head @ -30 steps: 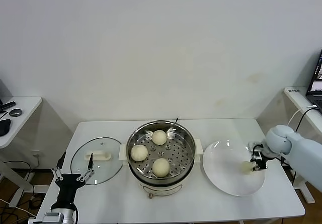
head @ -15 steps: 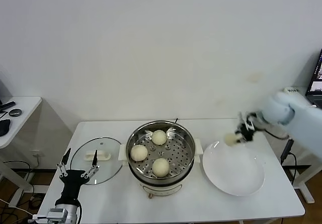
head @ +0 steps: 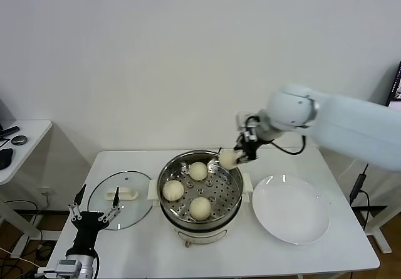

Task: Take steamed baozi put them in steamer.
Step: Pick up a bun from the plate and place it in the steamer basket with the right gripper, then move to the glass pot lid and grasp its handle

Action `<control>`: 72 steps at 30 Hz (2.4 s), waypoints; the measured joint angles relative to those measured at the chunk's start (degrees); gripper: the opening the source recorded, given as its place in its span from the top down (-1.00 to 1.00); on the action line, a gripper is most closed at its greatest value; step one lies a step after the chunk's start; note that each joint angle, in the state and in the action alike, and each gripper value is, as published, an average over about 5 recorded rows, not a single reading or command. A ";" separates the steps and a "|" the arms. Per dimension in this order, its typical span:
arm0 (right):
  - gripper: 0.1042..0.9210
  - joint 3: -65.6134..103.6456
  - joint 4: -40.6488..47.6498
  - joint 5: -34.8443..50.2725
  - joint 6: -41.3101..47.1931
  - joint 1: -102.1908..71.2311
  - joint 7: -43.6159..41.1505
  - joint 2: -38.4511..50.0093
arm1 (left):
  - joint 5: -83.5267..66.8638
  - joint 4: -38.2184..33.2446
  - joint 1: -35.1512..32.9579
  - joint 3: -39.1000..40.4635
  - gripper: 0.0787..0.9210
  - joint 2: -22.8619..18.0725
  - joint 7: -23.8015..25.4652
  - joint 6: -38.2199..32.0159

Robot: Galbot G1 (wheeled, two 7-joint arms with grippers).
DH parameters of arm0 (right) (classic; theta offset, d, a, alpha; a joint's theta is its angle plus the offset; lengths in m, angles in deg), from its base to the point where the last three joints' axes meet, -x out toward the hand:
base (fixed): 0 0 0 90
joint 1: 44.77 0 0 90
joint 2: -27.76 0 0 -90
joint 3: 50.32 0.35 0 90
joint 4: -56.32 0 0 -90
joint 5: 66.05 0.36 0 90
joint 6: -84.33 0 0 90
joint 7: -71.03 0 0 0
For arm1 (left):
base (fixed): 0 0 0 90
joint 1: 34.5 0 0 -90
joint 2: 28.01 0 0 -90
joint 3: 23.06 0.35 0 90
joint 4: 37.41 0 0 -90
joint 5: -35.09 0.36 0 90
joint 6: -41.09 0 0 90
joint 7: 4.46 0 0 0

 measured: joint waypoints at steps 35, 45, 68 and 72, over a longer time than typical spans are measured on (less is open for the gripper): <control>-0.09 -3.09 3.39 -5.60 3.56 -7.97 3.83 -5.15 | -0.12 1.59 0.29 -0.57 -0.77 -0.67 -0.01 -0.35; -0.72 -0.32 0.68 -4.15 3.70 -6.27 4.43 -3.06 | -0.27 2.17 0.64 -0.67 -0.77 -0.44 0.01 -0.35; -0.76 47.62 -13.13 1.50 -15.17 -48.31 34.76 12.19 | -1.43 1.27 -0.22 -0.95 -0.77 -0.88 -0.05 -1.63; -0.76 62.85 -13.27 -4.41 -23.30 -63.53 36.22 7.86 | -0.66 1.04 -0.75 -0.63 -0.77 -1.34 -0.50 -1.58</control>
